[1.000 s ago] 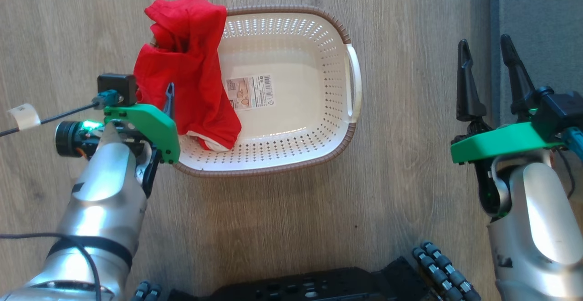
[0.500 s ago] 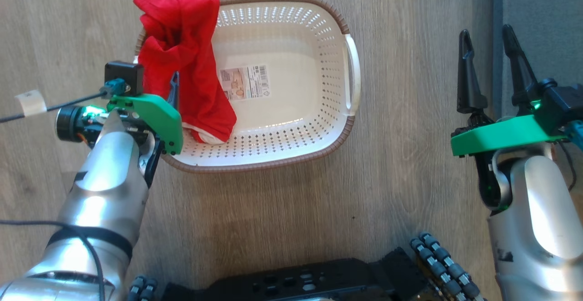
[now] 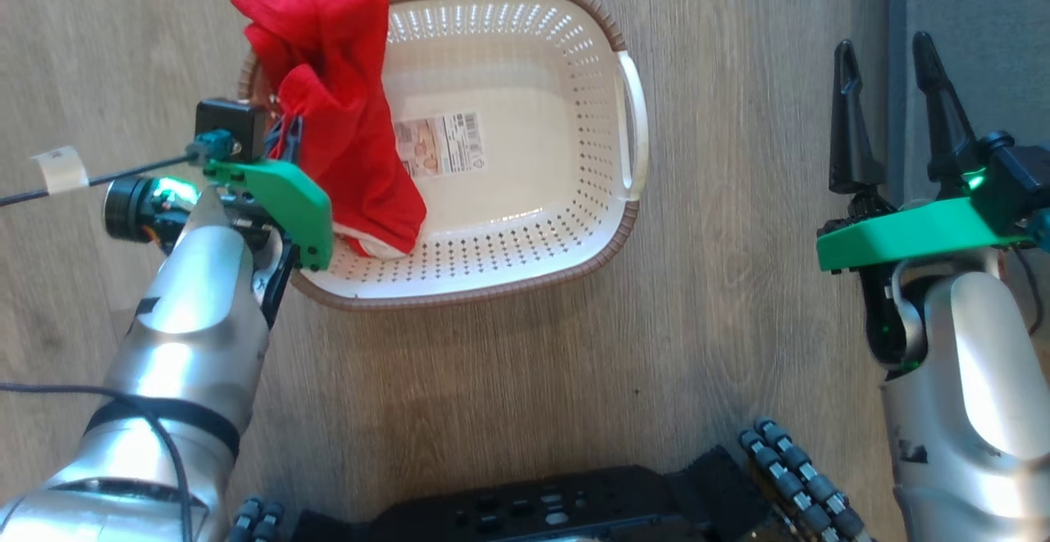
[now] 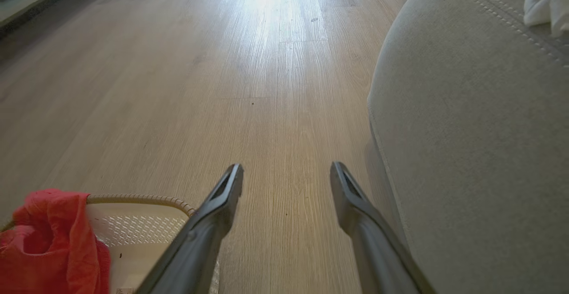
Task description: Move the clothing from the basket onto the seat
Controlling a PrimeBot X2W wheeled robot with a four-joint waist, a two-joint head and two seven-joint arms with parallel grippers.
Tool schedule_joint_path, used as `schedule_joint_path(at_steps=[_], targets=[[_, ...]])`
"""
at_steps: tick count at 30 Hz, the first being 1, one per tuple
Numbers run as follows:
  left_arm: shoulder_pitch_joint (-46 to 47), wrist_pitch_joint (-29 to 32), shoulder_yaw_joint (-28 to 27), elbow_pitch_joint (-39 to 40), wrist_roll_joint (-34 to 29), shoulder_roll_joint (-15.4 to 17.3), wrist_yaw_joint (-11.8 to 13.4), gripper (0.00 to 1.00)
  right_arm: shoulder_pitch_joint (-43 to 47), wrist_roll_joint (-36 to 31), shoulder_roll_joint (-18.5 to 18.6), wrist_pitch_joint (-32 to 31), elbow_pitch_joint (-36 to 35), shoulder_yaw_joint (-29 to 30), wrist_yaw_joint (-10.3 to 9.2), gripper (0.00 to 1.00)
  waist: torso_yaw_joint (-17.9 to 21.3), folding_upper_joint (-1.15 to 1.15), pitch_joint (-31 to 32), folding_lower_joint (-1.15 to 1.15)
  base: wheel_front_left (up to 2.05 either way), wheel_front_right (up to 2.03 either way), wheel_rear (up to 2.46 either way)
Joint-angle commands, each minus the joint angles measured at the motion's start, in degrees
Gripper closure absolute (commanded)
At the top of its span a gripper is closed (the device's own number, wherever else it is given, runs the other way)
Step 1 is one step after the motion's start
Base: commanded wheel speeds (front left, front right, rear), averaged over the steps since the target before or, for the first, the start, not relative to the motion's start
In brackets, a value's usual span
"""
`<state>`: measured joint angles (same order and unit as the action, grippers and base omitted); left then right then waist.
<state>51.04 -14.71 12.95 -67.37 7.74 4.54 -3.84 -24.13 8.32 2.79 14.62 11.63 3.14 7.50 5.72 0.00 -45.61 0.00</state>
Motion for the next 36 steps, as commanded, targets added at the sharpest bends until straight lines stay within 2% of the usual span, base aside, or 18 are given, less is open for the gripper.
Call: schedule_joint_path(at_steps=[1,7,16,25,36], targets=[[-2.0,-0.29,-1.3,2.13,0.91,1.15,-0.31,1.0,1.54,0.51,0.09,0.38,-1.06,-0.96,-0.01,0.0,-0.46,0.0,1.59,0.0,0.0,0.0,0.0],[-7.01,-0.29,-3.88,9.65,4.16,0.18,-1.96,1.0,2.6,0.73,0.09,0.38,0.52,-0.78,-0.01,0.0,-1.9,0.0,8.14,0.0,0.0,0.0,0.0],[-16.6,-0.29,-7.34,19.54,5.83,0.09,-2.82,1.0,6.66,-1.16,0.09,0.38,3.98,-0.66,-0.01,0.0,-3.61,0.0,22.88,0.0,0.0,0.0,0.0],[-24.77,-0.29,-11.21,27.26,5.86,1.15,-2.3,1.0,12.42,-4.76,0.09,0.38,6.78,-0.43,-0.01,0.0,-4.79,0.0,35.71,0.0,0.0,0.0,0.0],[-30.84,0.15,-13.03,34.4,6.07,2.98,-0.93,1.0,16.79,-4.48,0.09,0.38,8.55,-1.69,-0.01,0.0,-5.02,0.0,44.07,0.0,0.0,0.0,0.0]])
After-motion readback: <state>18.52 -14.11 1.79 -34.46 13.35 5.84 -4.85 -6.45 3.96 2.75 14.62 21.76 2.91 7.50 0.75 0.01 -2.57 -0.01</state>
